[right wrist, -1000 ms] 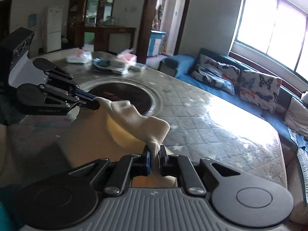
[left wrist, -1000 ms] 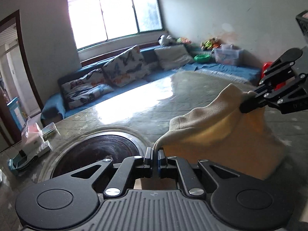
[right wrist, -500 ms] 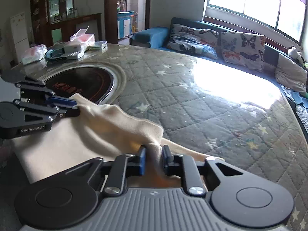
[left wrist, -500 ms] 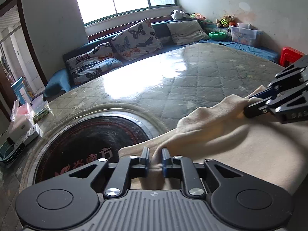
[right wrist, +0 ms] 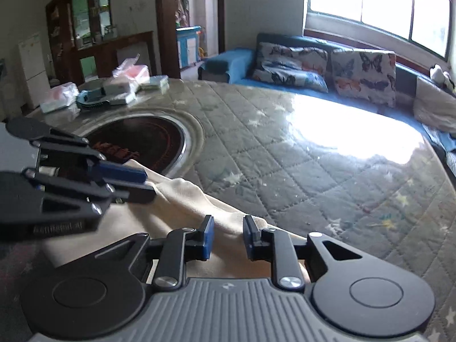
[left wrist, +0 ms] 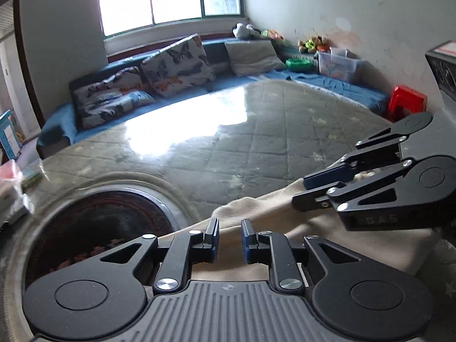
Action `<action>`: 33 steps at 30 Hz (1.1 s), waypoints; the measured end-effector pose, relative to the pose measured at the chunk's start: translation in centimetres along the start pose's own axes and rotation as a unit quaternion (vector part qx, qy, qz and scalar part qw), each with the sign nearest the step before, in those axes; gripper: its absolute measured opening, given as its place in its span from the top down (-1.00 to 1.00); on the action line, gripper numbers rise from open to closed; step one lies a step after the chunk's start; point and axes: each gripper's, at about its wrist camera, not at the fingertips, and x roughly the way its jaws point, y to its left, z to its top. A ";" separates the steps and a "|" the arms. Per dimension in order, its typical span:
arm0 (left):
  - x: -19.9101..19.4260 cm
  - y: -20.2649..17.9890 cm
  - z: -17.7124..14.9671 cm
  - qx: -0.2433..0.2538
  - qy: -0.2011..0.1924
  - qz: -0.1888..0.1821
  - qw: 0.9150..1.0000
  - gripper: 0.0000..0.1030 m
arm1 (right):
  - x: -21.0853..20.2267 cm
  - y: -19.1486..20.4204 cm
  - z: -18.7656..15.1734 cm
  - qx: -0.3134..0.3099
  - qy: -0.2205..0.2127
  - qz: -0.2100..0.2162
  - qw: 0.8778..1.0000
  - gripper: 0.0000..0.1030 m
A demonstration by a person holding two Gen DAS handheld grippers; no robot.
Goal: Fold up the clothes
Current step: 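Fold the lifted side over the shirt body with the right gripper and release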
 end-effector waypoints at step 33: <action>1.5 -1.0 0.3 -0.006 0.006 0.023 1.000 0.63 | -4.4 4.7 -3.2 -0.059 -0.013 0.023 0.998 0.58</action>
